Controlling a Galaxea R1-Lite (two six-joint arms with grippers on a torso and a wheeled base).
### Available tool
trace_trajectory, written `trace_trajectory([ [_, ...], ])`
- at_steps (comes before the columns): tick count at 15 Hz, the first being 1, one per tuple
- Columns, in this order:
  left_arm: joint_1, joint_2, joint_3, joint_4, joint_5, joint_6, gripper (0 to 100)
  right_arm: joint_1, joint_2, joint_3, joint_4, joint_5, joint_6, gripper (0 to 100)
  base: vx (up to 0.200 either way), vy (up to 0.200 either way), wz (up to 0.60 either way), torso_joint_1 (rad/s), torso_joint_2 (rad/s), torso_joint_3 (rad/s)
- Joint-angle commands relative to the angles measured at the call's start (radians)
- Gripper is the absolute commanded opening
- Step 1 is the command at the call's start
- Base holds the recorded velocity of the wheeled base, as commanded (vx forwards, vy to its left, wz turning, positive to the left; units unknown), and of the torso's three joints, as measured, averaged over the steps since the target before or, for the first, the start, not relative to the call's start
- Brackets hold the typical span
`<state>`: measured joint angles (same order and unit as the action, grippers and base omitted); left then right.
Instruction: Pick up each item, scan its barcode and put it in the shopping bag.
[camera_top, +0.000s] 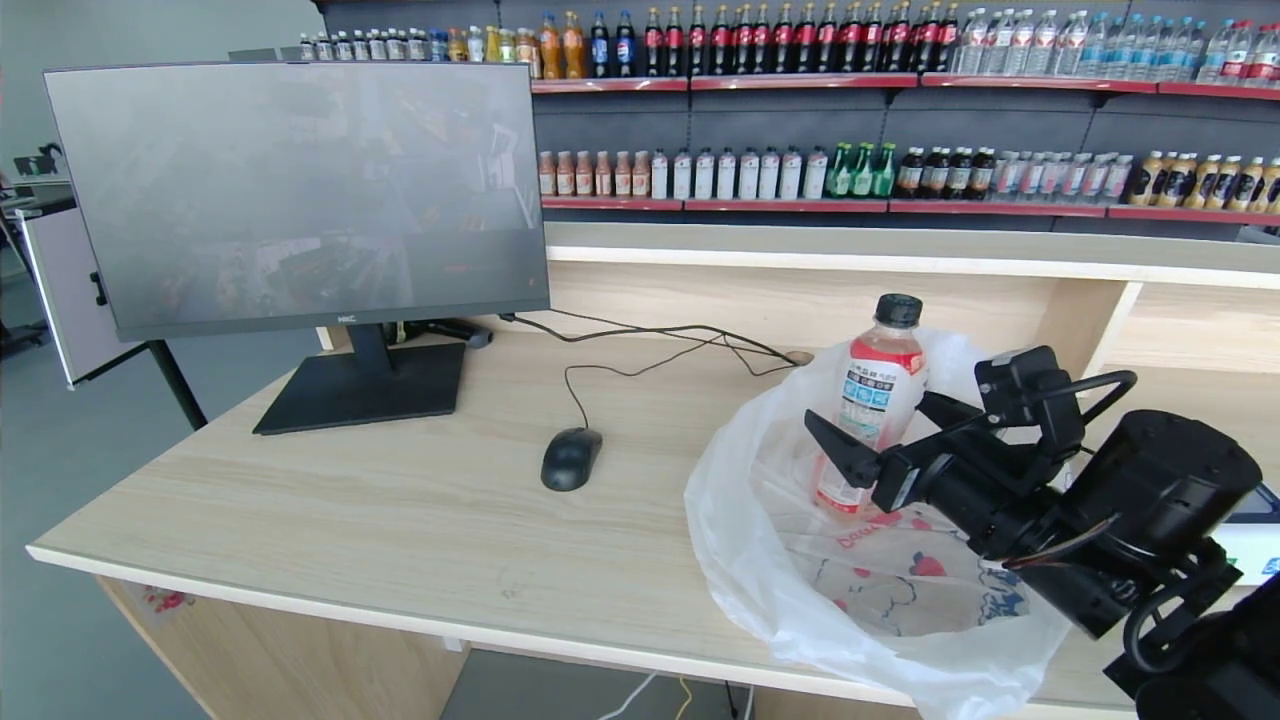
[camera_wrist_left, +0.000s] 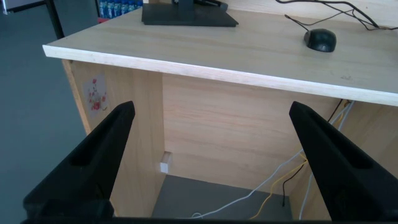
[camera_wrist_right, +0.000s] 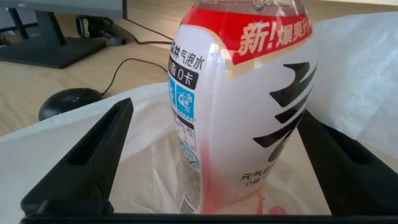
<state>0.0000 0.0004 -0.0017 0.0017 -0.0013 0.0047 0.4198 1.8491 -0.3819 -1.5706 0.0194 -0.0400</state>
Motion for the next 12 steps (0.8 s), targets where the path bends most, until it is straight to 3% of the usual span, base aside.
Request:
trace_trajectory([
  [1,0.000,0.000,0.000,0.000,0.000,0.000,100,0.008,-0.050,0.017,0.000,0.001,0.005,100,0.000,0.000,0.00,0.000,0.00,0.000],
  [12,0.000,0.000,0.000,0.000,0.000,0.000,100,0.034,-0.186,0.071,0.000,-0.001,0.005,100,0.000,0.000,0.00,0.000,0.00,0.000],
])
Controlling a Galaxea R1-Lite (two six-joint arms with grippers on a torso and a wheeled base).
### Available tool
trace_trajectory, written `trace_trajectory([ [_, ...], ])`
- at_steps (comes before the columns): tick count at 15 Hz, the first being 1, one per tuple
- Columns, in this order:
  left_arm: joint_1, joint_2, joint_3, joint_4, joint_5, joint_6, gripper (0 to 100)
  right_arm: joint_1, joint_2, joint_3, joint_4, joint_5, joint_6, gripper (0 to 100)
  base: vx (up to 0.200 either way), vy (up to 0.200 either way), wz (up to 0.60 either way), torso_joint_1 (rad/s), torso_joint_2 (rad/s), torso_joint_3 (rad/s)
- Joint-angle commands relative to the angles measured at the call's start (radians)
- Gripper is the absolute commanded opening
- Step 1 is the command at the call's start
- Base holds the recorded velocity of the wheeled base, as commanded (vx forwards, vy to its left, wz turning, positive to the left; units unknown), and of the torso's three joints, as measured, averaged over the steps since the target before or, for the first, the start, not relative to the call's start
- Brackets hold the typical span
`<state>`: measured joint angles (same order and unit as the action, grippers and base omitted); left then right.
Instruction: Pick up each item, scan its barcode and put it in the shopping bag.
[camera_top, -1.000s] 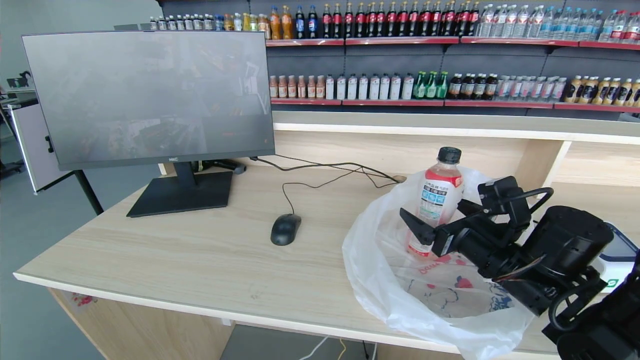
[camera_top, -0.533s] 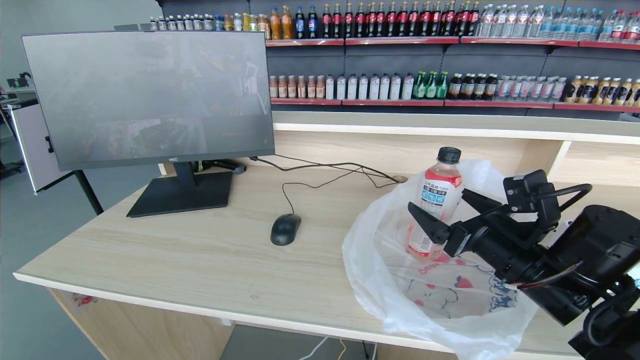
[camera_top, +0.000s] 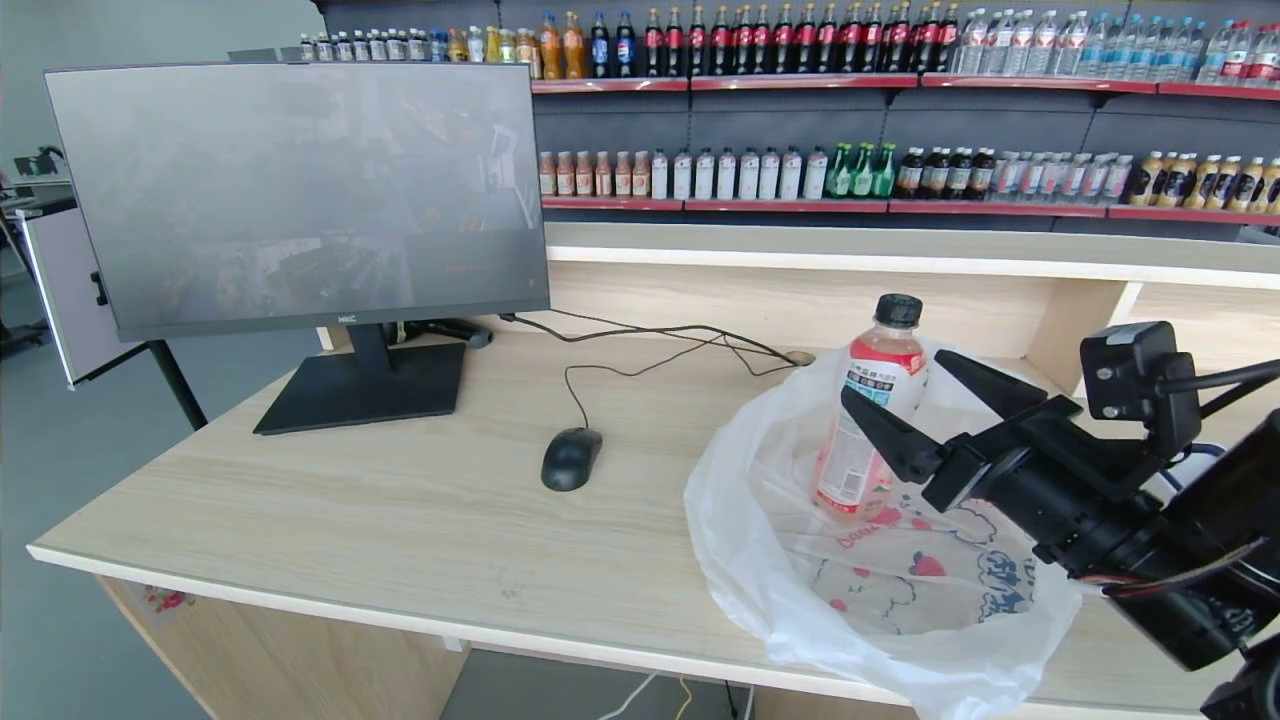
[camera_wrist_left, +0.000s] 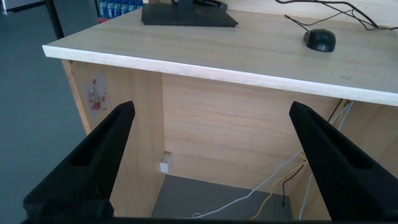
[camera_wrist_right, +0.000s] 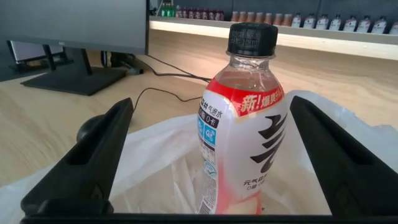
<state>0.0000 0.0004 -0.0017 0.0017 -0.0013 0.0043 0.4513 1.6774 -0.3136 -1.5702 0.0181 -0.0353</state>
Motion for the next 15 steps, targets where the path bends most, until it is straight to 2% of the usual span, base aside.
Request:
trace_trajectory([
  [1,0.000,0.000,0.000,0.000,0.000,0.000,100,0.003,-0.019,0.010,-0.001,0.000,-0.001,100,0.000,0.000,0.00,0.000,0.00,0.000],
  [6,0.000,0.000,0.000,0.000,0.001,0.000,100,0.009,-0.064,0.062,-0.001,0.000,0.000,100,0.000,0.000,0.00,0.000,0.00,0.000],
  [12,0.000,0.000,0.000,0.001,0.001,-0.006,100,0.003,-0.064,0.061,-0.001,0.000,-0.001,100,-0.200,0.000,0.00,0.000,0.00,0.002],
  [15,0.000,0.000,0.000,0.000,0.001,-0.004,100,-0.037,-0.061,0.057,-0.001,0.000,-0.006,100,0.000,0.000,0.00,0.000,0.00,0.000],
])
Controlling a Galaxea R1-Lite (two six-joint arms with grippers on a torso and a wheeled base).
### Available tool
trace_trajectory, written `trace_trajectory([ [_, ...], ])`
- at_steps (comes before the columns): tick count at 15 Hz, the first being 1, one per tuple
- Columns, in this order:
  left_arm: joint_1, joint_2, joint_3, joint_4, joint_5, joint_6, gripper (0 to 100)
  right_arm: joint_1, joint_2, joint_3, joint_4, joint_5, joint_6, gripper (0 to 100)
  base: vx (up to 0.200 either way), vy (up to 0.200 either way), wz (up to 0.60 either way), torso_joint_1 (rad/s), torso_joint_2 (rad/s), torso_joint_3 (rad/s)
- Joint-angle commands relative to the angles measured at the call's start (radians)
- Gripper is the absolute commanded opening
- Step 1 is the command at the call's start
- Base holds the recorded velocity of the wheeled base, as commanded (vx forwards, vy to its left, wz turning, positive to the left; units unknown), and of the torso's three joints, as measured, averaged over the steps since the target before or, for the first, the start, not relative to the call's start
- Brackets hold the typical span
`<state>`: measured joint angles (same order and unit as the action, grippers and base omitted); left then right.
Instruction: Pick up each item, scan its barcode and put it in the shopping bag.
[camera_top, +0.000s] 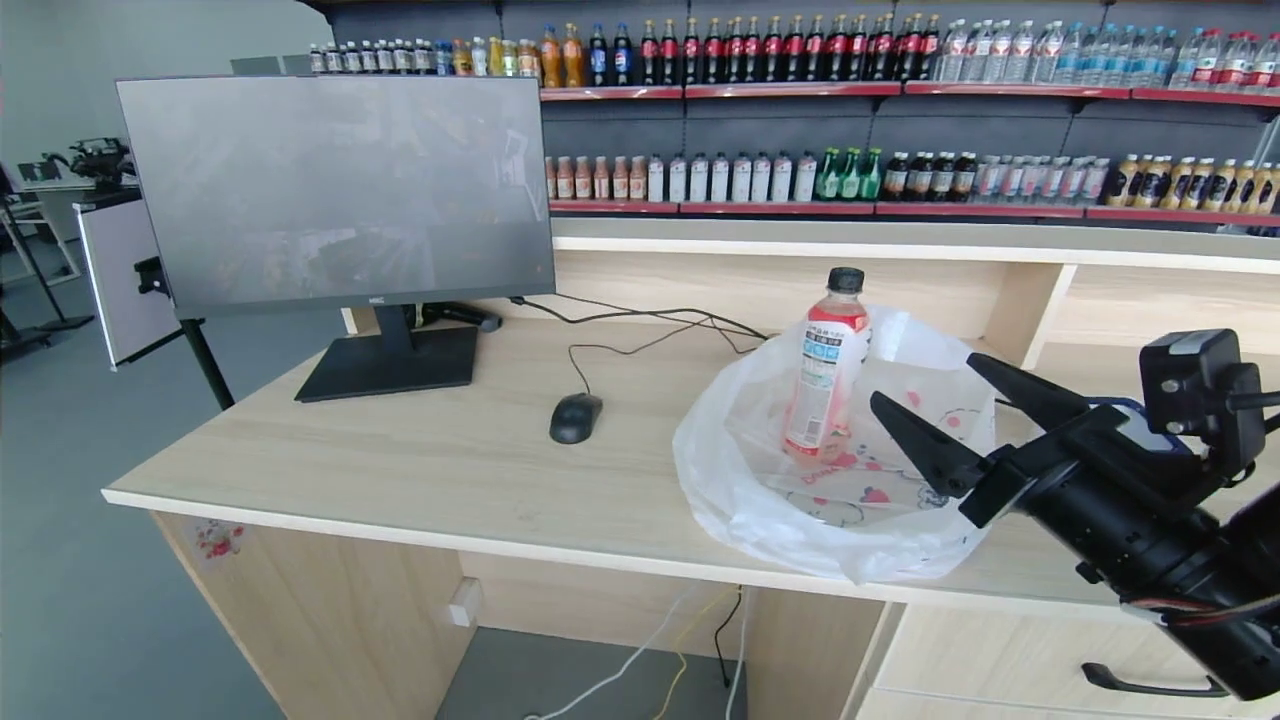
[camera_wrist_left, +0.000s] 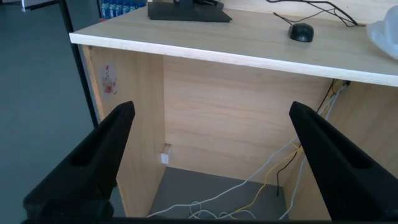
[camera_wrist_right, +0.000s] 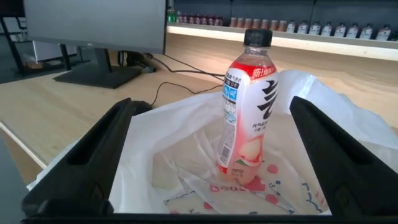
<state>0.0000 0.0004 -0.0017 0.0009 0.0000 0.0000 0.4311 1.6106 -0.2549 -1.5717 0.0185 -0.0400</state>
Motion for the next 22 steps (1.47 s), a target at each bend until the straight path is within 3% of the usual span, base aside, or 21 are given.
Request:
trace_trajectory([
  [1,0.002,0.000,0.000,0.001,0.000,0.000,100,-0.017,0.006,0.014,0.001,0.000,-0.008,100,0.000,-0.200,0.00,-0.002,0.00,0.002],
  [22,0.002,0.000,0.000,0.002,0.000,-0.009,100,-0.021,-0.031,0.072,0.001,0.000,-0.008,100,0.000,-0.200,0.00,0.004,0.00,0.002],
])
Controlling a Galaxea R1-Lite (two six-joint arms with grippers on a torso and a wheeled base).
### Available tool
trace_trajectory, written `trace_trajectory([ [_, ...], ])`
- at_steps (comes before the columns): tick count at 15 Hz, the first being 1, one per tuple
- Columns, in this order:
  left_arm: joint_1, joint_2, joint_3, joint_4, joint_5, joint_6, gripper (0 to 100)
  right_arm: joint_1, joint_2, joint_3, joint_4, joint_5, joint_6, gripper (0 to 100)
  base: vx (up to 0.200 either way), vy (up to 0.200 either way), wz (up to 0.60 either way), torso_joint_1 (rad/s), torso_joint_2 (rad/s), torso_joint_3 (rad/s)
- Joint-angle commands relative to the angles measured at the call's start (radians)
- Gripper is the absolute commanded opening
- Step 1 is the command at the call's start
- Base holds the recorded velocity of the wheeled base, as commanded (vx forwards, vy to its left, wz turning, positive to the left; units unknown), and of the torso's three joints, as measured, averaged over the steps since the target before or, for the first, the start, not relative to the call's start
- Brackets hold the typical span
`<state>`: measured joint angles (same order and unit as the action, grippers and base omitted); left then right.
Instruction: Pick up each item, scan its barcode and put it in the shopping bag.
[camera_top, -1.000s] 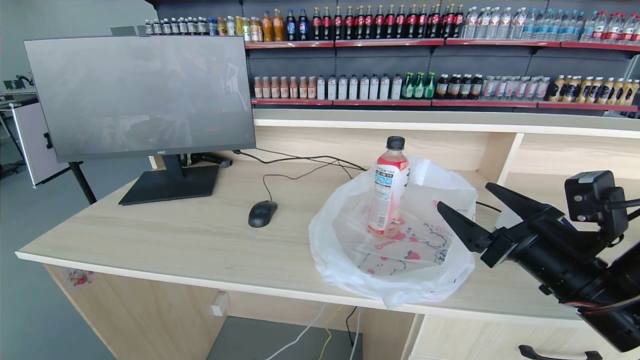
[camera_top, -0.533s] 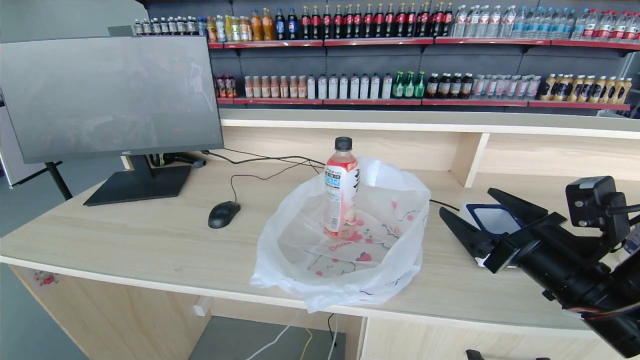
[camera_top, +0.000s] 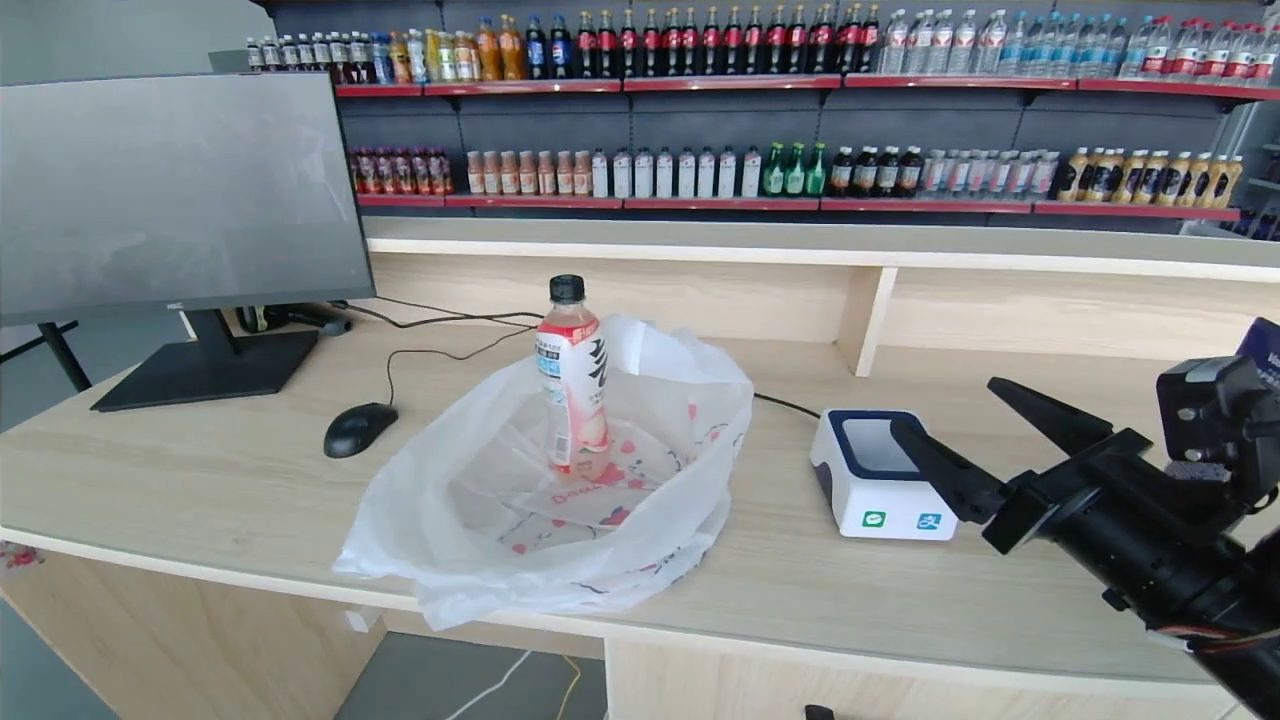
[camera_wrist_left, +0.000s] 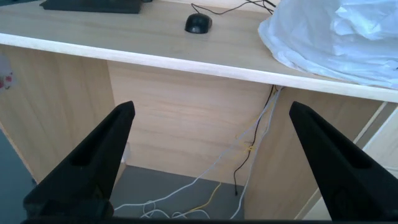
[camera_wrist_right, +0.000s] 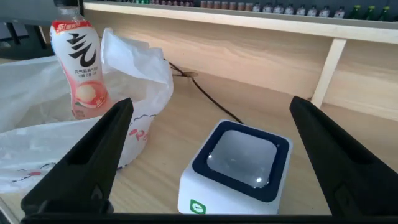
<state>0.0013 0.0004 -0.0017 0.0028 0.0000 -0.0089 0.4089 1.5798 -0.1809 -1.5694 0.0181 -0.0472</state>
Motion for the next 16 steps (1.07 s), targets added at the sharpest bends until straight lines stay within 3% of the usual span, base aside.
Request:
trace_trajectory([
  [1,0.000,0.000,0.000,0.000,0.000,0.000,100,0.001,-0.006,0.003,-0.001,0.000,0.000,100,0.000,-0.200,0.00,0.002,0.00,0.002],
  [5,0.000,0.000,0.000,0.000,0.000,0.001,100,0.002,-0.004,0.008,-0.001,0.000,0.000,100,0.000,-0.200,0.00,0.002,0.00,0.002],
  [12,0.000,0.000,0.000,0.000,0.000,0.001,100,0.004,-0.032,0.041,-0.001,0.000,0.000,100,-0.171,0.000,0.00,0.005,0.00,0.003],
  [16,0.000,0.000,0.000,-0.001,0.000,0.001,100,0.005,-0.038,0.046,-0.001,0.000,0.006,100,0.000,0.000,-0.15,-0.003,0.00,0.003],
])
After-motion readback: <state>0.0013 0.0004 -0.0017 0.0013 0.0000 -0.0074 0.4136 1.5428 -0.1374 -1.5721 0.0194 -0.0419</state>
